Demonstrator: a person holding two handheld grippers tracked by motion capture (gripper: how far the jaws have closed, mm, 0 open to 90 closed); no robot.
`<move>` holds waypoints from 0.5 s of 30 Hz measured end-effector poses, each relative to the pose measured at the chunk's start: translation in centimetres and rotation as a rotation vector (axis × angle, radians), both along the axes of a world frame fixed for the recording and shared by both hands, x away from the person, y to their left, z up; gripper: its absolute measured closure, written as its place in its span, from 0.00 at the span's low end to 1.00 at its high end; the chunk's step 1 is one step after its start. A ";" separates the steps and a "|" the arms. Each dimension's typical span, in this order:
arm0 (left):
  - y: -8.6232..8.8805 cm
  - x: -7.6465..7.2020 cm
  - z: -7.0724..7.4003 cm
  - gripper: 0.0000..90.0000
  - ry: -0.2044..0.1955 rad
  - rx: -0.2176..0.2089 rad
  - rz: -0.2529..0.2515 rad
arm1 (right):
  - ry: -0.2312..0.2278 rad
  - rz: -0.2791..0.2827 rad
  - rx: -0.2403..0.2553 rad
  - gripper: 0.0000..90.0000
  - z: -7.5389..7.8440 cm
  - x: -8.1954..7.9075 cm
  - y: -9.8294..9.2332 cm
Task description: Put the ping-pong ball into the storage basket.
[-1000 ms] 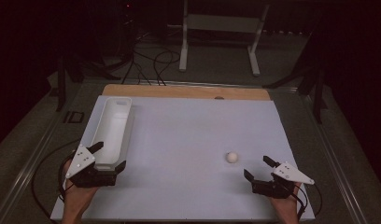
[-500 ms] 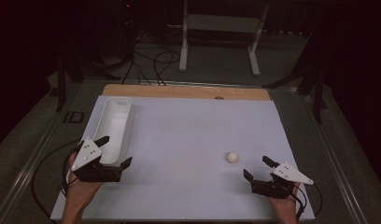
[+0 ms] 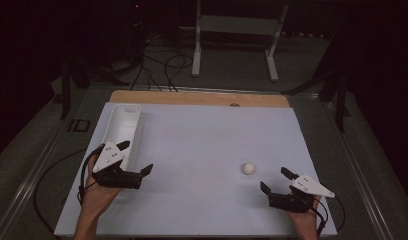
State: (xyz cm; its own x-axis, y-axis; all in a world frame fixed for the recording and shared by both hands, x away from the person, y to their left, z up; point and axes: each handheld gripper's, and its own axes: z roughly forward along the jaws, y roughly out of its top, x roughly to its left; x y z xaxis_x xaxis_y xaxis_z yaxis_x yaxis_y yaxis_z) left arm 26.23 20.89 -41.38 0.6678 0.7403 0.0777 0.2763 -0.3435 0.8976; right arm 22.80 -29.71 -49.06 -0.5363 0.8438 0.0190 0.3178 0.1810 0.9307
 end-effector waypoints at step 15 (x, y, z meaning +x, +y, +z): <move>-1.5 1.8 0.5 0.00 0.030 -0.008 -0.038 | -0.003 -0.009 -0.001 0.09 0.0 0.0 -0.1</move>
